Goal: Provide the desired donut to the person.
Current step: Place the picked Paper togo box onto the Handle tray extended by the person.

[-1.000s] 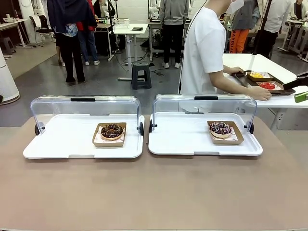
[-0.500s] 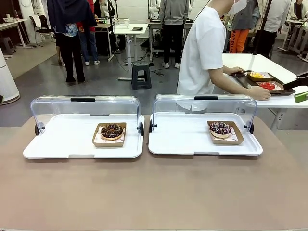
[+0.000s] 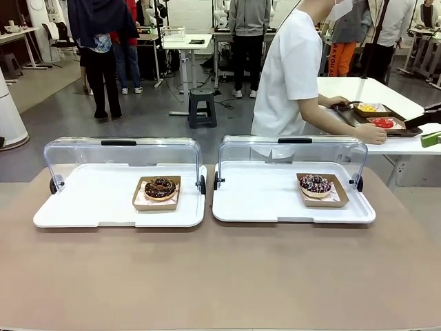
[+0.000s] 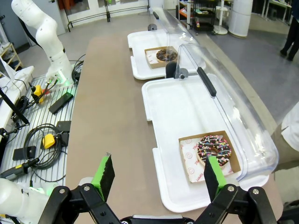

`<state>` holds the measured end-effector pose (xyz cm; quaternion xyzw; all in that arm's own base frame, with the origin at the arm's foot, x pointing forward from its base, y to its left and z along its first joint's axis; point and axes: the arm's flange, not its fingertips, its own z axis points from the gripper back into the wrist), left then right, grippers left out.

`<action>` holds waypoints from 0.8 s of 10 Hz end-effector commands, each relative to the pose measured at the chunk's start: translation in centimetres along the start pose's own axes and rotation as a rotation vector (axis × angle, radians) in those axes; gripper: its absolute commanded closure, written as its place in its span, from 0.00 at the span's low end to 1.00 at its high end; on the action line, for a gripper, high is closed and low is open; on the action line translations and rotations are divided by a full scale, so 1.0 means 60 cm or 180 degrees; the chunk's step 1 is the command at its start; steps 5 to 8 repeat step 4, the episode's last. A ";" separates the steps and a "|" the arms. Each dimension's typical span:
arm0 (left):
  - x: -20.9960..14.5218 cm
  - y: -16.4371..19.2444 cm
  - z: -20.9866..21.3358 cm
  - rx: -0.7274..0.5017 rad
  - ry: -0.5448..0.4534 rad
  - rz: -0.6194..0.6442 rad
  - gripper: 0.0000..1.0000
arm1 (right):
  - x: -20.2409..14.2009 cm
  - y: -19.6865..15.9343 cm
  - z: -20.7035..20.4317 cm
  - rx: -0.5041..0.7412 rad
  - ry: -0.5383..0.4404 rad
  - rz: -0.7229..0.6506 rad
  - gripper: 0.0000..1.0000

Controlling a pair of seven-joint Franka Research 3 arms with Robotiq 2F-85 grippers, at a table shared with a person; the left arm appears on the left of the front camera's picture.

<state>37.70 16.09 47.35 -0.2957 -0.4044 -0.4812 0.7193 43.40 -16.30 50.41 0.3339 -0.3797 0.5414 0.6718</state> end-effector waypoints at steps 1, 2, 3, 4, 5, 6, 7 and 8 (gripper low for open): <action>-0.001 0.000 0.003 0.0014 -0.0007 -0.0035 0.00 | 0.001 0.001 -0.002 0.0005 -0.0004 0.0005 0.00; -0.001 0.000 0.003 0.0014 -0.0007 -0.0035 0.00 | 0.001 0.001 -0.002 0.0005 -0.0004 0.0005 0.00; -0.001 0.000 0.003 0.0014 -0.0007 -0.0035 0.00 | 0.001 0.001 -0.002 0.0005 -0.0004 0.0005 0.00; -0.001 0.000 0.003 0.0014 -0.0007 -0.0035 0.00 | 0.001 0.001 -0.002 0.0005 -0.0004 0.0005 0.00; -0.001 0.000 0.003 0.0014 -0.0007 -0.0035 0.00 | 0.001 0.001 -0.002 0.0005 -0.0004 0.0005 0.00; -0.001 0.000 0.003 0.0014 -0.0007 -0.0035 0.00 | 0.001 0.001 -0.002 0.0005 -0.0004 0.0005 0.00; -0.001 0.000 0.003 0.0014 -0.0007 -0.0035 0.00 | 0.001 0.001 -0.002 0.0005 -0.0004 0.0005 0.00; -0.001 0.000 0.003 0.0014 -0.0007 -0.0035 0.00 | 0.001 0.001 -0.002 0.0005 -0.0004 0.0005 0.00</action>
